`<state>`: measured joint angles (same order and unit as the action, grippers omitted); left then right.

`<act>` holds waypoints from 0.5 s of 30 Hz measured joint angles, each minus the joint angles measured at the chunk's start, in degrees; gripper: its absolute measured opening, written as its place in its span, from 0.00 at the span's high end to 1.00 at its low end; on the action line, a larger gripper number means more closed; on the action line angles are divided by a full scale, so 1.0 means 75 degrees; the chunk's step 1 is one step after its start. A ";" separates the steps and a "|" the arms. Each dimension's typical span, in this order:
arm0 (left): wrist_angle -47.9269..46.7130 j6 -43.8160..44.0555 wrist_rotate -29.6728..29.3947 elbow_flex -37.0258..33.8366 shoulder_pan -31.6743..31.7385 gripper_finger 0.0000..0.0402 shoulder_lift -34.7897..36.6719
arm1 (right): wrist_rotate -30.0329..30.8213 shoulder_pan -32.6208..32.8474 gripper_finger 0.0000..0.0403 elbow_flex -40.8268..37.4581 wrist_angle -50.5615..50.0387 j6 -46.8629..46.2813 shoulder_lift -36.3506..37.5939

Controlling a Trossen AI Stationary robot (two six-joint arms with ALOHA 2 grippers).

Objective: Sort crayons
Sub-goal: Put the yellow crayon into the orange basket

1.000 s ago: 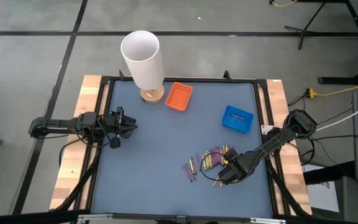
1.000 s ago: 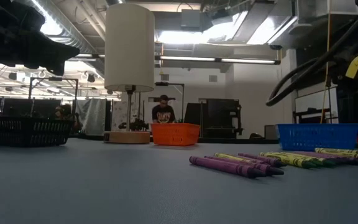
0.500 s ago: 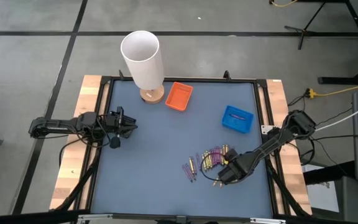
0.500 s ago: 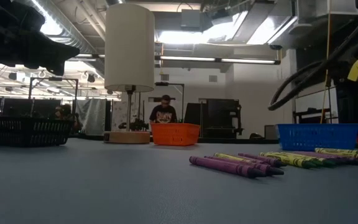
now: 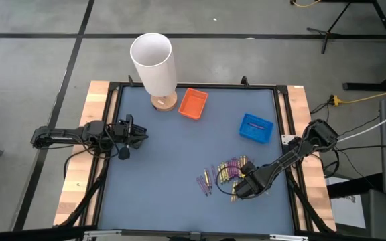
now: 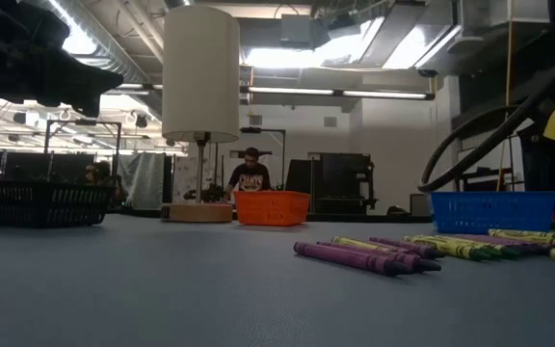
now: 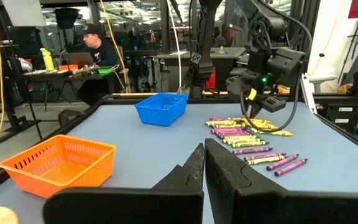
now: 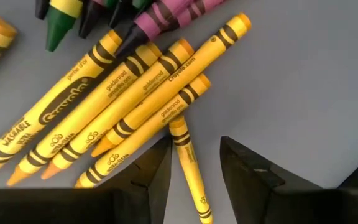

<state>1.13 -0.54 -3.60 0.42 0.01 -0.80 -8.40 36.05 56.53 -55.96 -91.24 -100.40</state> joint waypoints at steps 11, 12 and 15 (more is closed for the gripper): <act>0.0000 0.0003 0.0006 0.0001 0.0002 1.00 0.0000 | -0.0024 0.0000 0.70 0.0000 0.0057 0.0187 0.0000; 0.0000 0.0003 0.0006 0.0001 0.0000 1.00 0.0000 | -0.0024 0.0000 0.72 0.0000 0.0066 0.0199 0.0000; 0.0000 0.0003 0.0006 0.0001 0.0001 1.00 0.0000 | -0.0024 0.0000 0.78 0.0000 0.0115 0.0204 0.0000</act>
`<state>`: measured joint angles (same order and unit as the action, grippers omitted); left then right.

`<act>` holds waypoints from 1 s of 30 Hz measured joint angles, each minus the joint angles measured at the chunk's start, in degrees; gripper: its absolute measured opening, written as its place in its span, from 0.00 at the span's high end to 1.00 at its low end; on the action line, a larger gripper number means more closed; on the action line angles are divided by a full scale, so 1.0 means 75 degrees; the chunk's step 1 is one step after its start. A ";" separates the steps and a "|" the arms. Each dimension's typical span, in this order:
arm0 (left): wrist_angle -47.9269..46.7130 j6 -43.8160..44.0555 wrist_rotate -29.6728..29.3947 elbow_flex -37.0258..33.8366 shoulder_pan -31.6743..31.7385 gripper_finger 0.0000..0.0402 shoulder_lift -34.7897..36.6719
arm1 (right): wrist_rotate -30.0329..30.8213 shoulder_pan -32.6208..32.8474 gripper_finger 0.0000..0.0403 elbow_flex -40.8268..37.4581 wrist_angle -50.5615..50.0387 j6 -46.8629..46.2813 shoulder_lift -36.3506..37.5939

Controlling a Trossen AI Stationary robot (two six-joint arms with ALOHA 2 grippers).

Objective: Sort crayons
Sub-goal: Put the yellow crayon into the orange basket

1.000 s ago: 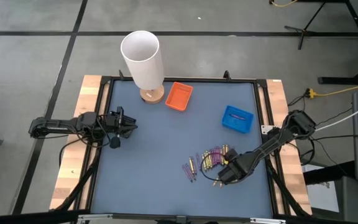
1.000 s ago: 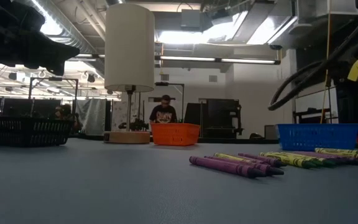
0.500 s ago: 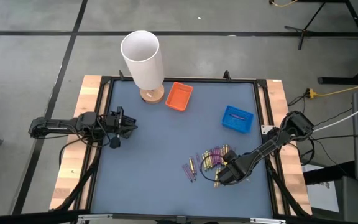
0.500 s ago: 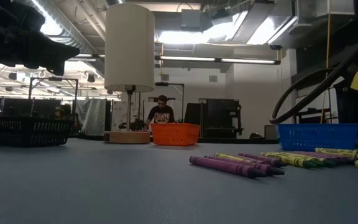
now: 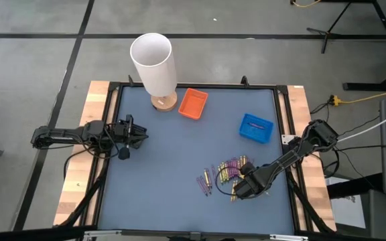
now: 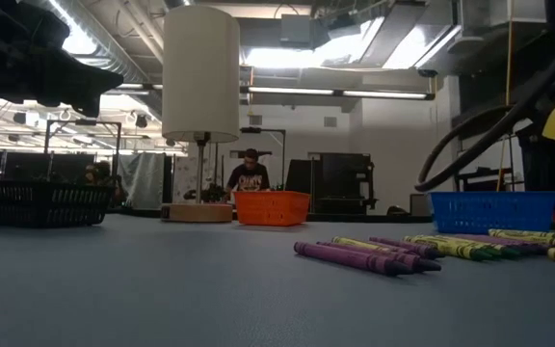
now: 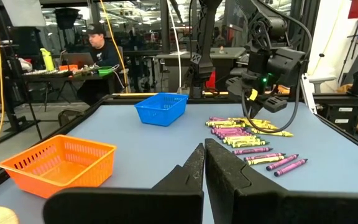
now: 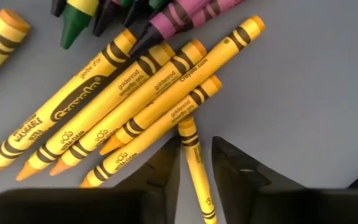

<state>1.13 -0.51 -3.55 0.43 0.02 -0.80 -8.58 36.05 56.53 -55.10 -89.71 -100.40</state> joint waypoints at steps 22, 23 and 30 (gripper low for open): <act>0.0000 -0.0003 0.0000 0.0000 -0.0001 1.00 0.0000 | 0.0058 -0.0009 0.93 0.0012 0.0013 0.0236 0.0006; 0.0000 -0.0003 0.0000 0.0000 0.0001 1.00 0.0000 | 0.0058 -0.0009 0.93 0.0012 0.0013 0.0239 0.0006; 0.0000 -0.0003 -0.0003 0.0000 -0.0001 1.00 0.0000 | 0.0041 -0.0012 0.93 0.0012 0.0016 0.0484 0.0006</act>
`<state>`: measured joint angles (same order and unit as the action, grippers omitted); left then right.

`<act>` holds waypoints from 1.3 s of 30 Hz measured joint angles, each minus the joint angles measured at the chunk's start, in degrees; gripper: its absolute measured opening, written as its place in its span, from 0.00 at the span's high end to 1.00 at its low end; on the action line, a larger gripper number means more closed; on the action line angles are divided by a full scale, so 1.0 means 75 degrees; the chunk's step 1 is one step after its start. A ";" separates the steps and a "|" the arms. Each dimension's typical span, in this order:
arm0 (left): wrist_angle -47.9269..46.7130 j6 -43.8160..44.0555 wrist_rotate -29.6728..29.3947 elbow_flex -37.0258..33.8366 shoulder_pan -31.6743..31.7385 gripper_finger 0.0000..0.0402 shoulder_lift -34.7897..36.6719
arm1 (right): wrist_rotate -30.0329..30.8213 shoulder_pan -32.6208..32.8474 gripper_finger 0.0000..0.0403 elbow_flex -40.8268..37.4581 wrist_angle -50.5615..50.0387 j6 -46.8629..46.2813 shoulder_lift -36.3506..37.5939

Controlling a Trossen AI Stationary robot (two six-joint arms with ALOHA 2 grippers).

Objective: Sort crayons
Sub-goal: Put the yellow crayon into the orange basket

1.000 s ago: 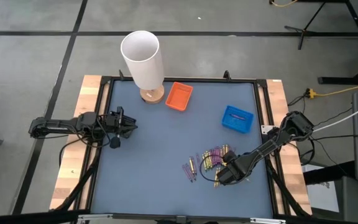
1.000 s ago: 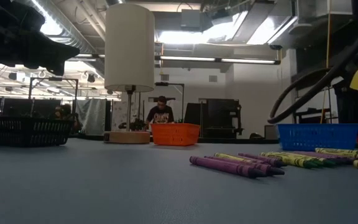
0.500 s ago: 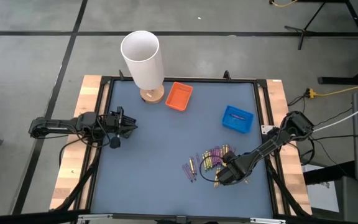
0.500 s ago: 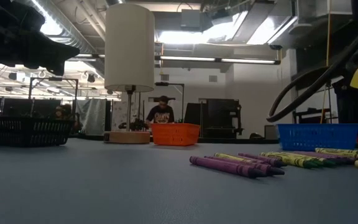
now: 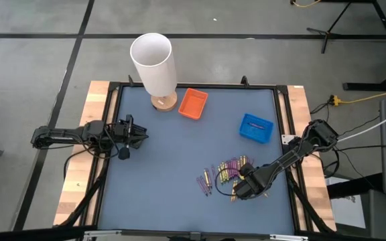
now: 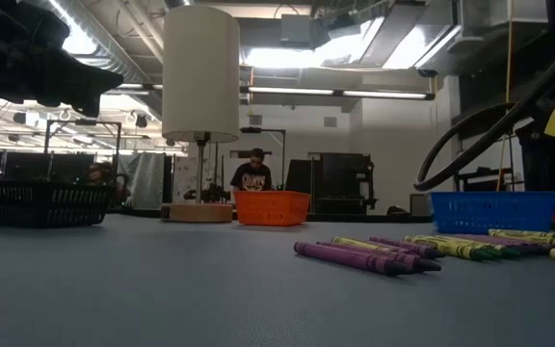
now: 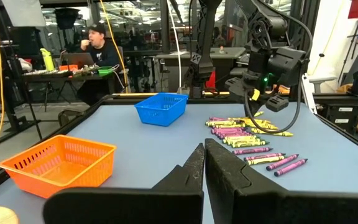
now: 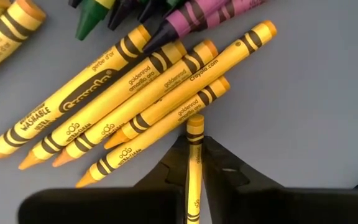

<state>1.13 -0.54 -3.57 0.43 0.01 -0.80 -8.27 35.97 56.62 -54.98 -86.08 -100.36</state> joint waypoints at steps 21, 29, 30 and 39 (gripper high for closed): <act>0.0000 -0.0005 0.0003 0.0000 0.0000 1.00 0.0000 | 0.1126 -0.0615 0.93 0.1269 -0.0316 0.1849 -0.0012; 0.0000 -0.0003 0.0003 0.0000 0.0000 1.00 0.0000 | 0.2454 -0.1791 0.93 0.1716 -0.0171 0.4108 -0.0012; 0.0000 -0.0003 0.0003 0.0000 0.0003 1.00 0.0000 | 0.2632 -0.1982 0.93 0.1722 -0.0092 0.4422 -0.0012; 0.0000 0.0000 0.0000 0.0000 0.0000 1.00 0.0000 | 0.3165 -0.3854 0.93 0.1722 0.1941 0.7453 -0.0012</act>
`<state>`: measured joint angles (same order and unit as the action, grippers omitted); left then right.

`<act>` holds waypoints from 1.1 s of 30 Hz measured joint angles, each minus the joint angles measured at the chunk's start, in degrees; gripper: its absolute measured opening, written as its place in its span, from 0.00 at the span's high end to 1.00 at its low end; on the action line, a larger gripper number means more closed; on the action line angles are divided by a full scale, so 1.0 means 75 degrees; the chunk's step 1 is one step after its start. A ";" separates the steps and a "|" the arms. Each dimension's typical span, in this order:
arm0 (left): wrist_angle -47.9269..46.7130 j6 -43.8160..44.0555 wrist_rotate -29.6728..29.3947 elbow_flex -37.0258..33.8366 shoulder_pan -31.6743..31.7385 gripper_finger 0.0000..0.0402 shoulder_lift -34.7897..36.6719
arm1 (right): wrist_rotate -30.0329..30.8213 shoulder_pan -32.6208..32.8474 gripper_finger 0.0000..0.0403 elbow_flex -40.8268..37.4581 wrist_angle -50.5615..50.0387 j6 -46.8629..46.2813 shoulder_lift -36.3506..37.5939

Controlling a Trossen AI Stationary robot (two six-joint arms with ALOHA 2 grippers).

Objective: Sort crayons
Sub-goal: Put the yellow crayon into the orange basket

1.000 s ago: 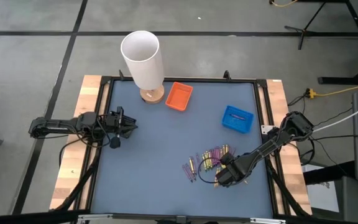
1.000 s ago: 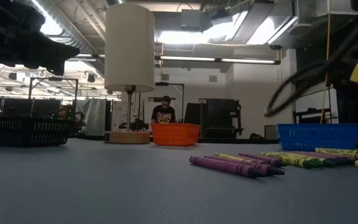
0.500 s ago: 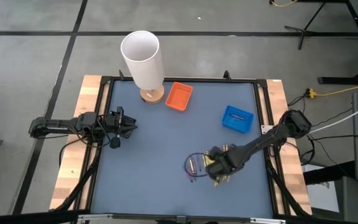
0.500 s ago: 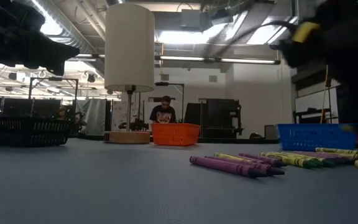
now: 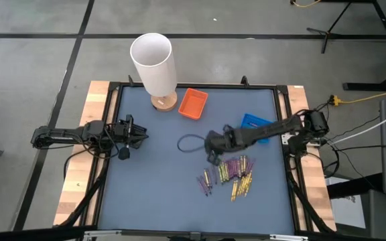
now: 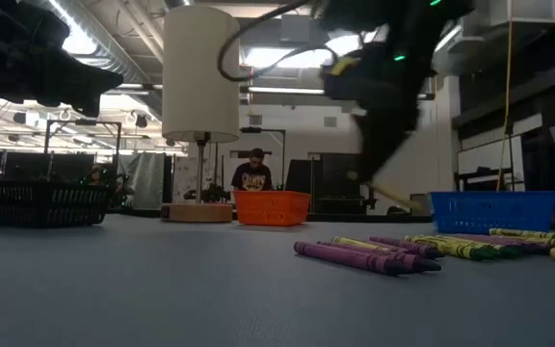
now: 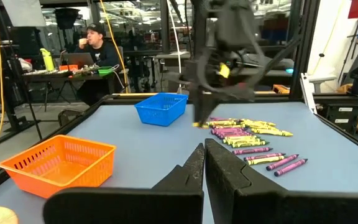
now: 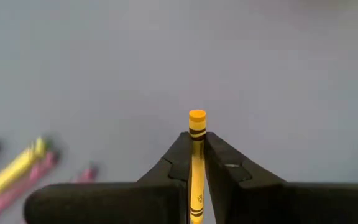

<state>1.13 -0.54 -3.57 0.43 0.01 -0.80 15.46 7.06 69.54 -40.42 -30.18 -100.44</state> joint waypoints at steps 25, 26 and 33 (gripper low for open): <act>0.0000 -0.0003 -0.0001 -0.0002 0.0002 1.00 0.0000 | -0.0003 -0.3465 0.93 0.0000 0.5097 0.2924 0.0012; 0.0000 -0.0003 -0.0001 0.0000 0.0002 1.00 0.0000 | -0.0002 -0.3518 0.93 0.0000 0.5101 0.2914 0.0012; 0.0000 -0.0004 -0.0001 0.0000 0.0001 1.00 0.0001 | -0.0003 -0.3615 0.93 0.0000 0.5558 0.2851 0.0012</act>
<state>1.13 -0.57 -3.57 0.43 0.02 -0.79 15.44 -20.05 69.54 1.26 -8.80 -100.36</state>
